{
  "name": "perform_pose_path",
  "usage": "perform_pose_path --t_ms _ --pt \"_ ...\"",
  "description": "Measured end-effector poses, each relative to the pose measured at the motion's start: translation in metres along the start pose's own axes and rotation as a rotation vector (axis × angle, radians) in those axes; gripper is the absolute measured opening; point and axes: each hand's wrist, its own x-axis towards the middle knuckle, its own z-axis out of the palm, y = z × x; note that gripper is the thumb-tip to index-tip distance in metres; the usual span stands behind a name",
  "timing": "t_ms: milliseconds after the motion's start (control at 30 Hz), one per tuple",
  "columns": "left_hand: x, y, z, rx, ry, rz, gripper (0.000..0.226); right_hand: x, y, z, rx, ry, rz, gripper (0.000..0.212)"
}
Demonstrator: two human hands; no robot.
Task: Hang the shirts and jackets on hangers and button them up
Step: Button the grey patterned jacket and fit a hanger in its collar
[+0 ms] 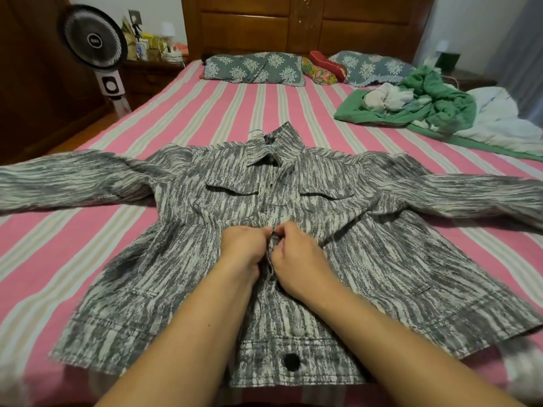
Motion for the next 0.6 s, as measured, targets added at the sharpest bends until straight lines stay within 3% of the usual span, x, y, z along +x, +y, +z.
perform_pose_path --t_ms 167,400,500,600 --pt "-0.002 0.0 0.0 -0.07 0.036 0.008 0.004 0.001 0.004 -0.006 0.132 -0.019 0.027 0.028" --pt "-0.003 -0.011 0.006 -0.057 0.112 0.166 0.014 0.011 0.017 -0.011 0.355 -0.01 0.123 0.033" --pt "-0.004 -0.012 0.006 0.078 0.127 0.284 0.009 0.01 0.016 -0.01 0.277 0.002 0.068 0.036" --pt "-0.005 -0.014 0.006 0.079 0.077 0.316 0.011 0.013 0.02 -0.017 -0.027 0.078 -0.13 0.044"
